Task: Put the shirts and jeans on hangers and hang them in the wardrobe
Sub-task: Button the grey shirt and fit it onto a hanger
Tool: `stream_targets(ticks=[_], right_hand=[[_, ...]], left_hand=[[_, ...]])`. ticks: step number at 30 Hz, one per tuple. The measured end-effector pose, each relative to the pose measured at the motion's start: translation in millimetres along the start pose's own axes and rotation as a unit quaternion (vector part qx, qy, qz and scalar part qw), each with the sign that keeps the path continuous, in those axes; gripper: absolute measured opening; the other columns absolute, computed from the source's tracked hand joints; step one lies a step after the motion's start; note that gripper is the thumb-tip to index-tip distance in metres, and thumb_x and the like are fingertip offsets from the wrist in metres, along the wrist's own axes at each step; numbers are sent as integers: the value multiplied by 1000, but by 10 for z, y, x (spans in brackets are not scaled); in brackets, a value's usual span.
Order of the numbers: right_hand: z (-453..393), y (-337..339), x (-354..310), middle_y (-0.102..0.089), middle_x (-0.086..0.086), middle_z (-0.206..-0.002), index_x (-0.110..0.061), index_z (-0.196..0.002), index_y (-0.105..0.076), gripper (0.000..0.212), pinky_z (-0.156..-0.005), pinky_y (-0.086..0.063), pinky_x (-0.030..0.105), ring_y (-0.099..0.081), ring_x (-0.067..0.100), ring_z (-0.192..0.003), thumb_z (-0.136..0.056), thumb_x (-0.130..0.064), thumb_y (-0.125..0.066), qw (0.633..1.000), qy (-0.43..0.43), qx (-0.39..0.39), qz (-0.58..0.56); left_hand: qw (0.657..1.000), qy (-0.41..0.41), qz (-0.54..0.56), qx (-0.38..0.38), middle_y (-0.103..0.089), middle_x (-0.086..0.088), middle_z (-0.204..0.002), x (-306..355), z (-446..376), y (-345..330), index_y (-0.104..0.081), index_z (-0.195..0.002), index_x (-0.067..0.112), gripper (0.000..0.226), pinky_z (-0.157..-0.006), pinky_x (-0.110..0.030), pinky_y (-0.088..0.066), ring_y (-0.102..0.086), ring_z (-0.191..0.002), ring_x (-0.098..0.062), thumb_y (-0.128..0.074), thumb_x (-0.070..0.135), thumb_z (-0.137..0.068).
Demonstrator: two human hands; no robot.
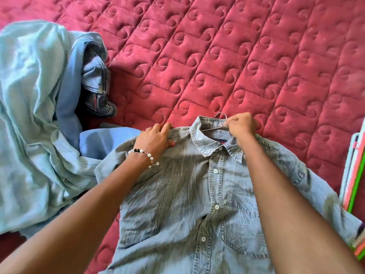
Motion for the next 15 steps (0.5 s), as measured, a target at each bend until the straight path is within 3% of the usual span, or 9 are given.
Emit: stream_targets(ticks=[2,3,6,8,10,13,15], right_hand=[[-66,-63,5,-75,9,-85,-14,-72,-75,4,-77,-58,44,-69,30,-87,-71,-14,-71,999,3,-47,11],[-65,-103,-12,-74,9,-87,-13,-77,-75,9,-80,-57,44,-69,31,-92,-71,-19,-76,997,8,-67,33],[50,-150,-79,-66,12,-100,-5,-105,-67,52,-93,-48,40,-62,32,-109,-71,-43,-81,990,14,-58,127],[99,-142,-66,-62,16,-120,-6,-119,-56,63,-96,-43,40,-54,35,-119,-72,-38,-83,991,-6,-24,130],[137,-148,-32,-61,15,-122,-15,-113,-58,54,-100,-42,43,-55,35,-117,-69,-31,-85,995,-14,-13,101],[138,-100,18,-70,4,-91,-20,-76,-67,20,-93,-47,35,-64,25,-93,-68,-20,-85,999,3,-49,-12],[193,62,-56,-69,-7,-77,-22,-70,-71,13,-85,-46,29,-63,19,-82,-70,-20,-84,996,52,-58,-36]], left_hand=[[1000,-5,23,-5,-55,-16,-118,-32,25,5,-42,-132,16,53,-82,-45,-46,-60,-100,-39,-53,47,-91],[999,-6,34,-10,-55,-15,-119,-41,45,9,-42,-132,15,52,-83,-44,-46,-59,-101,-39,-53,45,-91],[998,-16,56,-20,-55,-13,-118,-54,100,-3,-43,-133,17,52,-86,-43,-45,-58,-104,-37,-59,40,-89],[996,-17,89,-24,-57,-13,-117,-75,119,-8,-45,-132,17,52,-88,-43,-46,-58,-105,-36,-64,32,-86],[990,-14,142,-6,-60,-13,-115,-90,140,28,-51,-128,15,49,-90,-42,-46,-58,-105,-34,-68,21,-83],[984,-17,173,27,-62,-13,-112,-103,196,70,-54,-125,13,47,-88,-39,-45,-57,-104,-33,-69,15,-81],[983,-27,176,38,-59,-13,-112,-99,273,94,-52,-127,12,49,-87,-37,-42,-56,-104,-32,-70,20,-82]])
Point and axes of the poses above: each hand's wrist, its own z-axis away from the middle knuckle, its own y-axis out of the back of the hand, x = y × z, the point moved 5 cm from there along -z, towards the middle knuckle
